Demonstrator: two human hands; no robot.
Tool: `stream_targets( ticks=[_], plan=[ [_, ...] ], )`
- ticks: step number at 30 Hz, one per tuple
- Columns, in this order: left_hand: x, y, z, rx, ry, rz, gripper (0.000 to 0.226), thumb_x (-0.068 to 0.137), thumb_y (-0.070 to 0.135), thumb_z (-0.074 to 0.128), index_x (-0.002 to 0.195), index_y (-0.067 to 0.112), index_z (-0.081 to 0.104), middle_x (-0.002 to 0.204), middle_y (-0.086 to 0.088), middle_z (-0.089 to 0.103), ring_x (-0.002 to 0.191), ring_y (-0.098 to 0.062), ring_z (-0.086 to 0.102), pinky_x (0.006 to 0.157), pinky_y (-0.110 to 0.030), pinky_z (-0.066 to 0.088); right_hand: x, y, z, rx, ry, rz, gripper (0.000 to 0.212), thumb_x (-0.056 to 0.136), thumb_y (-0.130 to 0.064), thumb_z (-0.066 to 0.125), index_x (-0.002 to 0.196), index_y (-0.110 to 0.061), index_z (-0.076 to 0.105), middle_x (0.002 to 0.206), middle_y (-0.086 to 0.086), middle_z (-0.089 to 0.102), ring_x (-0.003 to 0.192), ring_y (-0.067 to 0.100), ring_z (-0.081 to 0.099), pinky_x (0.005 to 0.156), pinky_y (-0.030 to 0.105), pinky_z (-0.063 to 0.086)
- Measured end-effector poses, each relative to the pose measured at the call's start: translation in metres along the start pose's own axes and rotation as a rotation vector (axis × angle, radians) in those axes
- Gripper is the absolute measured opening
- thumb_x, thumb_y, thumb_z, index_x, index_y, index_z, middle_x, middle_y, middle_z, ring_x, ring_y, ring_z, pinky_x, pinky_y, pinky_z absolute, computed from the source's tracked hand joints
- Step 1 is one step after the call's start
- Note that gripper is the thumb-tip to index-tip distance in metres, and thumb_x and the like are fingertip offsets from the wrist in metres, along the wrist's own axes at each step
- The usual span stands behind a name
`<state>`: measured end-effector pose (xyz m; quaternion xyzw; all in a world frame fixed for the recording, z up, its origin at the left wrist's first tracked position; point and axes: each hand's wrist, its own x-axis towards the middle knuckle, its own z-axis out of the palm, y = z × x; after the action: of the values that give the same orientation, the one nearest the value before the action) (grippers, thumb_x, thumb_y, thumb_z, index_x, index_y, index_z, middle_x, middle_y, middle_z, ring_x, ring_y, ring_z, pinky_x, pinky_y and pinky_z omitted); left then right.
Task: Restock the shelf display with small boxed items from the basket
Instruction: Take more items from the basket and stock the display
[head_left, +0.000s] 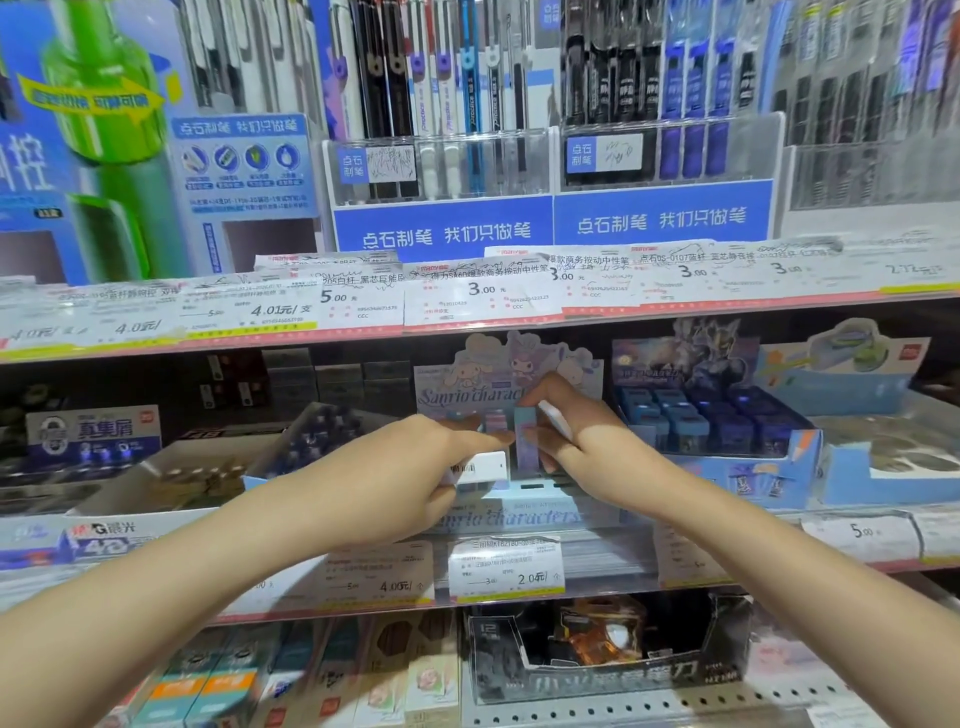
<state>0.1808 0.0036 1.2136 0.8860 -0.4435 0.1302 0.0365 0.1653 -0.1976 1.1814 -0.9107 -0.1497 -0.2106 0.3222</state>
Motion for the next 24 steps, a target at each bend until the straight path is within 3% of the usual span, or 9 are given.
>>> stream_targets(
  ticks=[3, 5, 7, 10, 12, 14, 16, 21, 24],
  plan=[
    [0.000, -0.002, -0.001, 0.007, 0.003, 0.024, 0.064, 0.088, 0.005, 0.044, 0.141, 0.038, 0.032, 0.048, 0.002, 0.036, 0.045, -0.013, 0.033, 0.051, -0.026, 0.030, -0.004, 0.001, 0.004, -0.061, 0.020, -0.012, 0.018, 0.093, -0.009, 0.046, 0.101, -0.024, 0.044, 0.063, -0.004, 0.050, 0.057, 0.016, 0.050, 0.056, 0.031, 0.045],
    [0.000, -0.001, -0.001, 0.007, 0.012, 0.031, 0.064, 0.087, 0.005, 0.044, 0.141, 0.039, 0.033, 0.049, 0.002, 0.037, 0.047, -0.014, 0.035, 0.052, -0.027, 0.031, -0.006, 0.003, 0.003, -0.134, 0.082, -0.043, 0.032, 0.088, 0.002, 0.045, 0.108, -0.022, 0.052, 0.075, -0.007, 0.053, 0.066, 0.013, 0.052, 0.063, 0.021, 0.044],
    [-0.001, -0.002, -0.001, -0.006, 0.008, 0.035, 0.065, 0.087, 0.005, 0.044, 0.141, 0.038, 0.032, 0.051, 0.002, 0.040, 0.049, -0.014, 0.039, 0.054, -0.028, 0.034, -0.007, 0.005, -0.001, -0.158, 0.119, -0.063, 0.050, 0.079, 0.014, 0.041, 0.114, -0.018, 0.057, 0.097, -0.005, 0.049, 0.089, 0.013, 0.050, 0.077, 0.003, 0.035],
    [0.000, -0.004, 0.000, -0.023, -0.003, 0.039, 0.066, 0.087, 0.005, 0.044, 0.142, 0.039, 0.031, 0.053, 0.002, 0.043, 0.052, -0.017, 0.043, 0.056, -0.029, 0.036, -0.008, 0.008, -0.005, -0.165, 0.129, -0.058, 0.058, 0.074, 0.019, 0.037, 0.117, -0.013, 0.059, 0.103, -0.002, 0.043, 0.097, 0.011, 0.044, 0.080, -0.005, 0.026],
    [0.000, -0.004, 0.000, -0.023, 0.009, 0.043, 0.065, 0.087, 0.006, 0.044, 0.142, 0.039, 0.031, 0.052, 0.002, 0.042, 0.051, -0.015, 0.042, 0.055, -0.029, 0.035, -0.009, 0.005, -0.003, -0.164, 0.115, -0.039, 0.057, 0.073, 0.019, 0.036, 0.115, -0.012, 0.060, 0.105, 0.002, 0.047, 0.100, 0.016, 0.046, 0.083, 0.002, 0.032],
    [0.000, -0.003, 0.000, -0.037, 0.018, 0.052, 0.064, 0.087, 0.006, 0.044, 0.142, 0.038, 0.032, 0.049, 0.003, 0.039, 0.047, -0.012, 0.038, 0.053, -0.026, 0.033, -0.011, 0.001, 0.001, -0.173, 0.117, -0.022, 0.053, 0.074, 0.018, 0.037, 0.113, -0.010, 0.059, 0.113, 0.007, 0.051, 0.106, 0.025, 0.049, 0.091, 0.023, 0.041],
    [0.000, -0.001, -0.001, -0.072, 0.021, 0.046, 0.063, 0.088, 0.006, 0.045, 0.141, 0.037, 0.034, 0.043, 0.003, 0.037, 0.043, -0.010, 0.038, 0.049, -0.021, 0.030, -0.010, -0.004, 0.001, -0.203, 0.101, 0.003, 0.050, 0.075, 0.015, 0.038, 0.113, -0.010, 0.058, 0.118, 0.009, 0.051, 0.107, 0.028, 0.049, 0.093, 0.034, 0.043],
    [-0.001, 0.006, -0.001, -0.163, 0.104, 0.038, 0.050, 0.084, 0.005, 0.048, 0.126, 0.031, 0.055, 0.044, 0.009, 0.045, 0.049, -0.001, 0.045, 0.059, -0.025, 0.040, -0.012, -0.014, -0.003, -0.278, 0.059, -0.006, 0.045, 0.079, 0.007, 0.041, 0.117, -0.014, 0.051, 0.112, 0.005, 0.046, 0.100, 0.025, 0.050, 0.086, 0.031, 0.043],
    [-0.006, 0.011, 0.004, -0.161, 0.261, 0.032, 0.043, 0.084, 0.011, 0.055, 0.124, 0.027, 0.056, 0.077, 0.009, 0.053, 0.071, -0.003, 0.045, 0.070, -0.029, 0.043, -0.018, -0.023, -0.006, -0.092, 0.049, 0.049, 0.032, 0.087, -0.002, 0.044, 0.111, -0.022, 0.045, 0.097, 0.001, 0.050, 0.084, 0.018, 0.051, 0.071, 0.031, 0.042]
  ],
)
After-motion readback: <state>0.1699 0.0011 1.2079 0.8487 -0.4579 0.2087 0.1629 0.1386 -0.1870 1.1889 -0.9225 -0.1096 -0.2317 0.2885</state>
